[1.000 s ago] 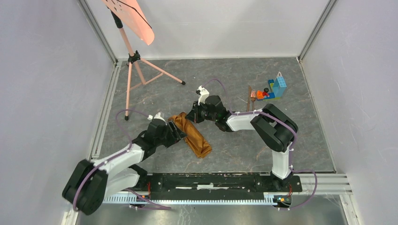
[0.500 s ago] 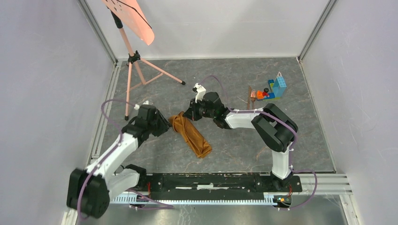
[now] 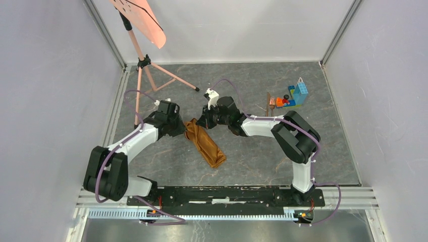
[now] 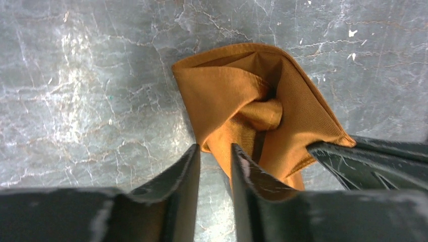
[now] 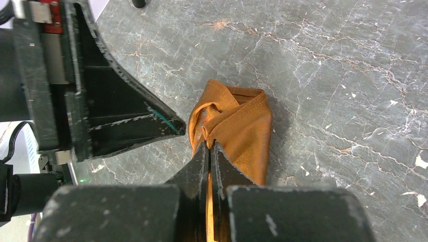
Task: Fold the napkin into a case and place the utensils inside
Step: Stuff the top corner of the smaller-rectangle-folded napkin into the folded napkin.
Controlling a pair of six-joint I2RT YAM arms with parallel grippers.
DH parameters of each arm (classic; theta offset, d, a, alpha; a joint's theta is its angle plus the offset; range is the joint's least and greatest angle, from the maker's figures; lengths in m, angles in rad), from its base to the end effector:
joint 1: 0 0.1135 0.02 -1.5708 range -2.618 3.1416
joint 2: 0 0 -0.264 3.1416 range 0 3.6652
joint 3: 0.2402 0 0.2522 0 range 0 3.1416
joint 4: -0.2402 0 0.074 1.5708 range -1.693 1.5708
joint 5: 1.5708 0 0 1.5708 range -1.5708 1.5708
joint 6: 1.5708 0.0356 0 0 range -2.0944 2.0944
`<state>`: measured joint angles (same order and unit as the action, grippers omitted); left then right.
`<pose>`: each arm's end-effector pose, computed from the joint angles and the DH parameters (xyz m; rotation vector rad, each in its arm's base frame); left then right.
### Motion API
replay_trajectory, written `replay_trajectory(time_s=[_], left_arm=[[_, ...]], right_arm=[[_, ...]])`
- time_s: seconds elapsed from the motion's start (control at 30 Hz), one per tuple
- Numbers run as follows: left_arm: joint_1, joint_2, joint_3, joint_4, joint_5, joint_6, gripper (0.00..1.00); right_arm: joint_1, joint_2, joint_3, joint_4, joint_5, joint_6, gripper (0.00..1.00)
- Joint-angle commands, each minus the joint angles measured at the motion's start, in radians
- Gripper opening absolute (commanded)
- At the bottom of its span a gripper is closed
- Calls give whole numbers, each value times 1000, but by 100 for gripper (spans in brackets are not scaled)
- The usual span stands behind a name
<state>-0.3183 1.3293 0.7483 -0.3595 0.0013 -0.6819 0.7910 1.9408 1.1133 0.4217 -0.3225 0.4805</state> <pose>0.2461 -0.0811 0.1970 -0.4623 2.5179 -0.4017 0.2904 0.3097 0.1773 -0.5542 2.0668 1.1107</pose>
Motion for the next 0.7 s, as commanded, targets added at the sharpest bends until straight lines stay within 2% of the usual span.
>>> replay_trajectory(time_s=[0.0,0.2,0.4,0.6,0.67], left_arm=[[-2,57,47,112,12,59,31],[-2,148,85,194,60,7,22],[-1,281,144,213,47,-27,17],[-2,302,149,225,62,-24,17],[-2,234,112,231,78,-18,23]], right_arm=[[0,4,42,10,-29,-20,0],[1,7,46,12,-43,-6,0],[2,6,47,21,-64,10,0],[-2,27,37,36,-64,29,0],[-13,30,31,43,-69,30,0]])
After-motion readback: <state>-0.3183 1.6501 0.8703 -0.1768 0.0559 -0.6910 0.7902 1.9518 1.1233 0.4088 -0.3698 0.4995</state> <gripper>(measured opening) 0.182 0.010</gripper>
